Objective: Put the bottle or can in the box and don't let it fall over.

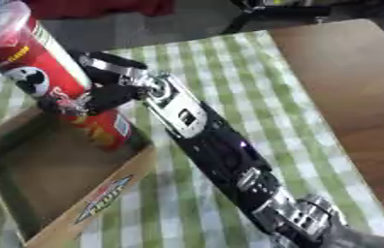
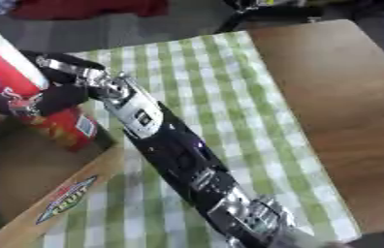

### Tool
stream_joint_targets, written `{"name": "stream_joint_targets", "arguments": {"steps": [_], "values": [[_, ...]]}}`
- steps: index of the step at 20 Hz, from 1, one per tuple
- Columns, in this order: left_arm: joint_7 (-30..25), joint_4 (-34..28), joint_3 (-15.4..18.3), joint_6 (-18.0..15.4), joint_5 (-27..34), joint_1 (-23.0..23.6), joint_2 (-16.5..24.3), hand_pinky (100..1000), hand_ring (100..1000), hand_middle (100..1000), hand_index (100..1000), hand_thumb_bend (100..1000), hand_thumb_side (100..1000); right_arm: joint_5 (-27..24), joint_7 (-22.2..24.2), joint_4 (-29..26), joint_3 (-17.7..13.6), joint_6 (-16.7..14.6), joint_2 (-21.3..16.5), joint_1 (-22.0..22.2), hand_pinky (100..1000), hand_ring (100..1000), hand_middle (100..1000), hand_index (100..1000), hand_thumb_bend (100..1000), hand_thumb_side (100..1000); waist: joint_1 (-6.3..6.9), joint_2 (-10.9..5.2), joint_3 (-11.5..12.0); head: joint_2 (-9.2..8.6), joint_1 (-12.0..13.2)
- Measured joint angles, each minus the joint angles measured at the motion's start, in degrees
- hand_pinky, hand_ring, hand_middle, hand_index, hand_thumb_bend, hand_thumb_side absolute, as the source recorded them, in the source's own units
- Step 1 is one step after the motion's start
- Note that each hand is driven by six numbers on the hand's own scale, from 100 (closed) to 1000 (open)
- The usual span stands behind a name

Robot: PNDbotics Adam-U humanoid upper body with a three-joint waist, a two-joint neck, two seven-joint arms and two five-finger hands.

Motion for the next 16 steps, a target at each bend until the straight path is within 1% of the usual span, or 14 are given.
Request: {"name": "stream_joint_targets", "arguments": {"steps": [2, 3, 4, 5, 6, 7, 8, 9, 10, 11, 16], "values": [[-0.1, 0.0, 0.0, 0.1, 0.0, 0.0, 0.0, 693, 1000, 971, 785, 100, 699, 0.0, 0.1, -0.1, 0.0, -0.4, 0.0, -0.4, 1000, 1000, 1000, 1000, 100, 470, -0.18, 0.00, 0.0, 0.01, 0.0], [-0.1, 0.0, 0.0, 0.1, 0.0, 0.0, 0.0, 693, 1000, 971, 785, 100, 697, 0.0, 0.3, -0.3, 0.0, -0.6, 0.0, -0.5, 1000, 1000, 1000, 1000, 100, 454, -0.23, -0.01, 0.0, 0.02, 0.0], [-0.1, 0.0, 0.0, 0.1, 0.0, 0.0, 0.0, 694, 1000, 971, 785, 100, 690, 0.0, 0.6, -0.3, 0.0, -0.8, 0.0, -0.7, 1000, 1000, 1000, 1000, 100, 388, -0.25, -0.01, 0.0, 0.04, -0.1], [-0.2, 0.0, 0.0, 0.1, 0.0, 0.0, 0.0, 694, 1000, 970, 785, 100, 687, 0.0, 0.8, -0.4, -0.1, -0.8, 0.0, -0.9, 1000, 1000, 1000, 1000, 100, 294, -0.28, -0.02, 0.1, 0.07, -0.2], [-0.2, 0.0, 0.0, 0.1, 0.0, 0.0, 0.0, 694, 1000, 970, 785, 100, 688, 0.0, 0.8, -0.4, -0.3, -0.4, -0.1, -0.9, 1000, 1000, 1000, 1000, 100, 231, -0.39, -0.03, 0.1, 0.08, -0.2], [-0.3, 0.0, 0.0, 0.1, 0.0, 0.0, 0.0, 694, 1000, 970, 785, 100, 689, 0.0, 0.6, -0.4, -0.5, 0.4, -0.1, -0.9, 1000, 1000, 1000, 1000, 100, 219, -0.55, -0.03, 0.1, 0.18, -0.2], [-0.3, 0.0, 0.0, 0.0, 0.0, 0.0, 0.0, 694, 1000, 970, 785, 100, 690, 0.0, 0.3, -0.3, -0.5, 1.4, -0.1, -0.9, 1000, 1000, 1000, 1000, 100, 223, -0.74, -0.05, 0.2, 0.42, -0.3], [-0.3, 0.1, 0.0, 0.0, 0.0, 0.0, 0.0, 695, 1000, 969, 783, 100, 691, 0.0, 0.0, -0.3, -0.6, 2.4, -0.1, -0.9, 1000, 1000, 1000, 1000, 100, 246, -0.90, -0.13, 0.2, 0.56, -0.3], [-0.3, 0.1, 0.0, 0.0, 0.0, 0.0, 0.0, 695, 1000, 967, 783, 100, 692, 0.0, -0.3, -0.3, -0.6, 3.1, -0.2, -0.9, 1000, 1000, 1000, 1000, 100, 338, -1.02, -0.27, 0.3, 0.59, -0.4], [-0.3, 0.1, 0.0, 0.0, 0.0, 0.0, 0.0, 694, 1000, 967, 783, 100, 692, 0.0, -0.4, -0.5, -0.5, 3.5, -0.2, -0.9, 1000, 1000, 1000, 1000, 100, 470, -1.09, -0.39, 0.3, 0.60, -0.5], [-0.4, 0.1, 0.0, -0.1, 0.0, 0.0, 0.0, 693, 1000, 966, 782, 100, 693, -0.8, 2.3, -1.0, -0.3, 3.3, -0.5, -0.9, 1000, 1000, 1000, 1000, 100, 470, -1.53, -0.70, 0.5, 1.06, -0.7]]}}
